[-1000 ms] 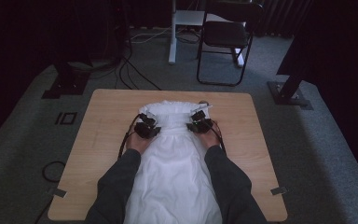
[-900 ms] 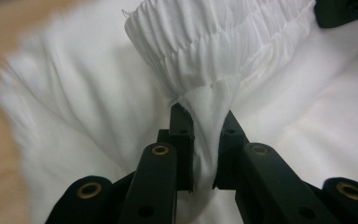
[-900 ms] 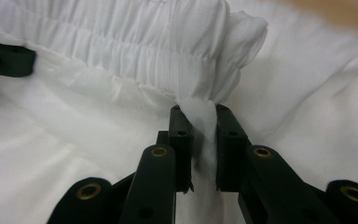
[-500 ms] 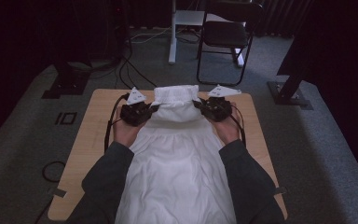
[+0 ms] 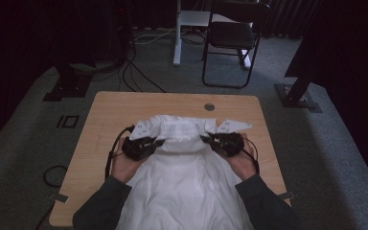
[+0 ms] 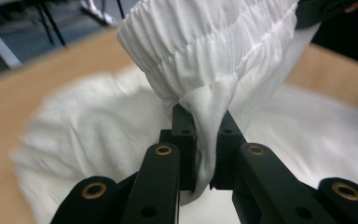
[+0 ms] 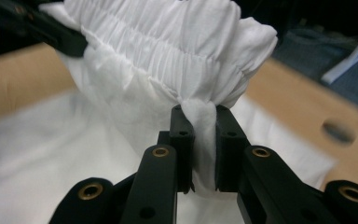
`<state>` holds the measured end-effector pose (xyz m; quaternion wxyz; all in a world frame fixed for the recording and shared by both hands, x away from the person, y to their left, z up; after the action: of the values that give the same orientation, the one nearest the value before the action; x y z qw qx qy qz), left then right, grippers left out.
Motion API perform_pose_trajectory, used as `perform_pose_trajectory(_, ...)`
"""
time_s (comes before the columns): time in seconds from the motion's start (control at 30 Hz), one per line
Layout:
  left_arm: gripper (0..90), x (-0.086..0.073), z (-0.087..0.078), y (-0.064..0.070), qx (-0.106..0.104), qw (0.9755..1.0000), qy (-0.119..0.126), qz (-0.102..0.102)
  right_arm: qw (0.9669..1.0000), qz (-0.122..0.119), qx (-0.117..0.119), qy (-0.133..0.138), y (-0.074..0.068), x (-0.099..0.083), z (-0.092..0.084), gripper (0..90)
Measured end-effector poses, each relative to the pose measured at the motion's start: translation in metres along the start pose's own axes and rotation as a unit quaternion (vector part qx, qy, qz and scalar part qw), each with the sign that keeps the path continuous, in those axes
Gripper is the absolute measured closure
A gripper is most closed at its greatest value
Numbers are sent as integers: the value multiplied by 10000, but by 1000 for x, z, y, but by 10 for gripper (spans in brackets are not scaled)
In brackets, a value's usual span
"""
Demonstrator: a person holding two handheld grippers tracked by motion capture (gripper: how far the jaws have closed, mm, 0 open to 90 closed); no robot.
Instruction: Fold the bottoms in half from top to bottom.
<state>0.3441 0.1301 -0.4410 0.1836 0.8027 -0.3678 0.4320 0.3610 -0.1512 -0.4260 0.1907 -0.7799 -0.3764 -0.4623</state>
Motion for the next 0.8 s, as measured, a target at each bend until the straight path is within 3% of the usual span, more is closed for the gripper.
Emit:
perform_pose_trajectory(0.03,834,-19,7,9,-100,9997,-218,-14,9997,50,121,-182,-10,-23,4,804)
perform_pose_trajectory(0.07,833,-29,10,13,-158,9994,-321,-38,9996,65,148,-234,-12,-30,5,804)
perform_pose_trajectory(0.1,833,-29,10,13,-158,9994,-321,-38,9996,65,148,-234,-12,-30,5,804)
perform_pose_trajectory(0.13,833,-39,14,17,-248,9988,-401,-141,9992,146,218,-312,-16,-40,7,804)
perform_pose_trajectory(0.17,831,-60,25,25,-358,9970,-668,-170,9981,233,294,-494,-23,-60,10,803)
perform_pose_trajectory(0.23,831,-60,25,25,-358,9970,-668,-170,9973,271,338,-594,-26,-70,13,803)
perform_pose_trajectory(0.27,830,-86,43,34,-490,9922,-1136,-182,9949,339,363,-883,-31,-89,20,803)
perform_pose_trajectory(0.33,829,-98,52,38,-418,9902,-1330,-93,9918,388,412,-1148,-36,-106,28,802)
perform_pose_trajectory(0.43,828,-101,54,39,-364,9902,-1347,-42,9906,406,390,-1247,-37,-113,32,802)
perform_pose_trajectory(0.47,829,-101,58,37,-269,9904,-1344,152,9862,599,404,-1491,-39,-129,42,802)
perform_pose_trajectory(0.5,830,-100,59,36,-240,9901,-1368,203,9857,618,399,-1513,-39,-131,45,802)
perform_pose_trajectory(0.63,830,-96,64,30,-115,9891,-1430,335,9856,695,394,-1492,-37,-128,51,802)
perform_pose_trajectory(0.77,829,-87,74,8,-19,9870,-1553,401,9864,753,335,-1422,-34,-124,61,802)
perform_pose_trajectory(0.8,829,-87,74,8,-19,9870,-1553,401,9869,736,319,-1398,-32,-122,64,803)
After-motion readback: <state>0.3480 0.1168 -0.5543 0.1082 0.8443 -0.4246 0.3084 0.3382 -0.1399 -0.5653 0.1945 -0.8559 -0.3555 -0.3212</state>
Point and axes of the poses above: each handheld gripper's, and its own axes: z roughly forward along the jaws, x roughly out of its top, y roughly to its right, the point moved 2 cm from there along z, roughly forward along the jaws
